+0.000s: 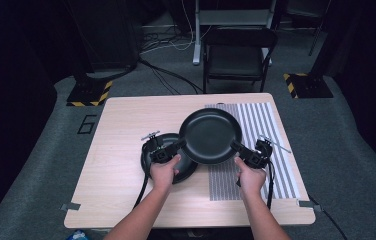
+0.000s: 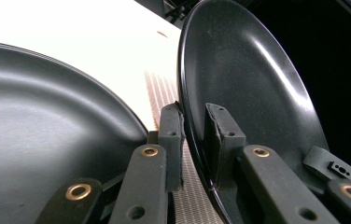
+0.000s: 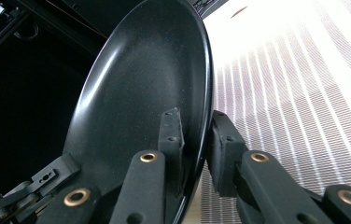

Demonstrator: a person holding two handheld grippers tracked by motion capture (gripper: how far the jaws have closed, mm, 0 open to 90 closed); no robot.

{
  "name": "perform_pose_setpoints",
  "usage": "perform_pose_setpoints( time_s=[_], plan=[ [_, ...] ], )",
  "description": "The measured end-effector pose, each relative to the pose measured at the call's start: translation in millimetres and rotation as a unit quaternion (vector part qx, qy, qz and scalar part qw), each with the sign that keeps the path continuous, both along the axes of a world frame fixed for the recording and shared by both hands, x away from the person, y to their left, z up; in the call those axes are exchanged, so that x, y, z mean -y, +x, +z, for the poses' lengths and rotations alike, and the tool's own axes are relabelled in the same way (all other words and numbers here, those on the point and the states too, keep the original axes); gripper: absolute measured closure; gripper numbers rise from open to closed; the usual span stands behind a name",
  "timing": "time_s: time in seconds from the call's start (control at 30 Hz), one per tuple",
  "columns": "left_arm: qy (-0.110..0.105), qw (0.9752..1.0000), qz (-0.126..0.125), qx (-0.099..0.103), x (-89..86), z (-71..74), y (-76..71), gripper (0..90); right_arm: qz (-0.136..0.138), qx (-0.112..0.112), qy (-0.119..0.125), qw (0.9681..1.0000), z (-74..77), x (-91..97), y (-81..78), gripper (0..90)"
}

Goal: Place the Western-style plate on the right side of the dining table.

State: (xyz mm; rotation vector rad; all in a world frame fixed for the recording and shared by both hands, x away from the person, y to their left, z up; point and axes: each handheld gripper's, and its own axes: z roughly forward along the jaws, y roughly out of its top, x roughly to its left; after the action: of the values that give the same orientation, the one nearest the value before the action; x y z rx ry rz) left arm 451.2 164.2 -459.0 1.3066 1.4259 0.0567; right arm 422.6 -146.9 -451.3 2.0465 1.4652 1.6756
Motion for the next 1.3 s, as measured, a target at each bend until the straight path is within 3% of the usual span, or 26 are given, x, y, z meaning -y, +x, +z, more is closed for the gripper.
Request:
perform_pose_setpoints(
  time_s=[0.87, 1.3],
  plan=[
    [-0.002, 0.9988, -0.05, -0.001, 52.6, 2.6, 10.5, 77.8, -0.047, 0.01, -0.006, 0.9988, 2.5, 48.7, -18.9, 77.0],
    [-0.004, 0.9973, -0.073, -0.008, 85.6, -8.1, 10.8, 77.7, -0.066, -0.005, -0.005, 0.9978, -6.7, 80.8, -30.7, 76.5]
  ],
)
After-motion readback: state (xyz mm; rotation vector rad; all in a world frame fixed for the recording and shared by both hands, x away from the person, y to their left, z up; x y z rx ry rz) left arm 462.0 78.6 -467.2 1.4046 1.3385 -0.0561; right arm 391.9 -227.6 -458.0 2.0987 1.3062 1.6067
